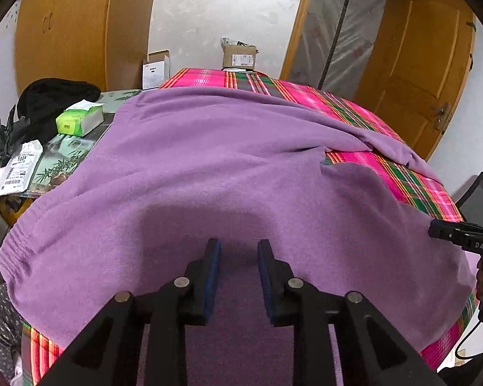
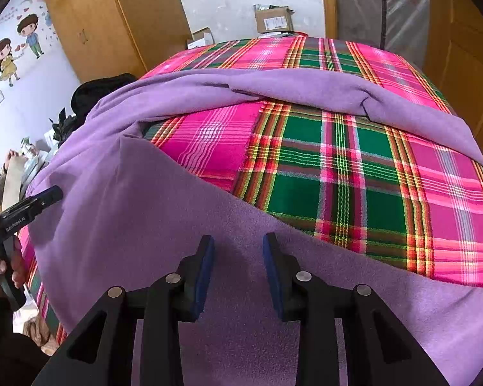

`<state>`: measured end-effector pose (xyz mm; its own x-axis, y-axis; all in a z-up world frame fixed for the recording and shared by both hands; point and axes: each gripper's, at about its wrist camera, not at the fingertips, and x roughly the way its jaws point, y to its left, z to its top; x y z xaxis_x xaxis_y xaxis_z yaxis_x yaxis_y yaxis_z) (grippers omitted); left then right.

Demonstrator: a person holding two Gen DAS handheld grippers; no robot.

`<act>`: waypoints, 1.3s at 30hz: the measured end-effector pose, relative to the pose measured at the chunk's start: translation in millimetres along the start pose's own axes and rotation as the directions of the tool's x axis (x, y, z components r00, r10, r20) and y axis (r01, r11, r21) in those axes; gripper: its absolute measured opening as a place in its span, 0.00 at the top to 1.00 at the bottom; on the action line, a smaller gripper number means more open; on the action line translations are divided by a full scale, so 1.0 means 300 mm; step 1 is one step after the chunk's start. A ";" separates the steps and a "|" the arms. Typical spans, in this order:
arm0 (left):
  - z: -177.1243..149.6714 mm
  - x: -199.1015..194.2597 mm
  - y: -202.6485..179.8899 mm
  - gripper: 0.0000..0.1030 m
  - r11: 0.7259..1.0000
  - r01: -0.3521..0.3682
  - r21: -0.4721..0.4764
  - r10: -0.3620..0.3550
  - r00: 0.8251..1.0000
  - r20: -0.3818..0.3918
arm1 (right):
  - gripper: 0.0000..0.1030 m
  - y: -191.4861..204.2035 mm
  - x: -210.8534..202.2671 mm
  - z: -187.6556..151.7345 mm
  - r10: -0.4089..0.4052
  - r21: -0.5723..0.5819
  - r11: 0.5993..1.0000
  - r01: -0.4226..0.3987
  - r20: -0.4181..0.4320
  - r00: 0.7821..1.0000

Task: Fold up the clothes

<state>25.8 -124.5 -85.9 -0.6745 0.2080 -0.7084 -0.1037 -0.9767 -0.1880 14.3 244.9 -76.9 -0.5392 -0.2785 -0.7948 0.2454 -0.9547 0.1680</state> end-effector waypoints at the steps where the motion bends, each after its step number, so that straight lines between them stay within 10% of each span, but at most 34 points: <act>1: -0.001 0.000 0.002 0.76 1.000 0.001 -0.002 -0.001 1.000 0.002 | 0.67 -0.001 -0.001 -0.001 0.002 0.001 1.000 -0.002 0.002 1.000; 39: -0.008 -0.003 0.033 0.76 0.996 0.059 -0.061 -0.058 0.998 0.021 | 0.46 0.069 0.011 -0.023 -0.087 -0.060 0.994 0.090 0.050 0.995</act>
<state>27.3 -134.1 -88.7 -0.6824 0.2629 -0.6820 -0.0982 -0.9576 -0.2709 23.2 224.9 -79.9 -0.5983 -0.1987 -0.7762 0.2438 -0.9680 0.0599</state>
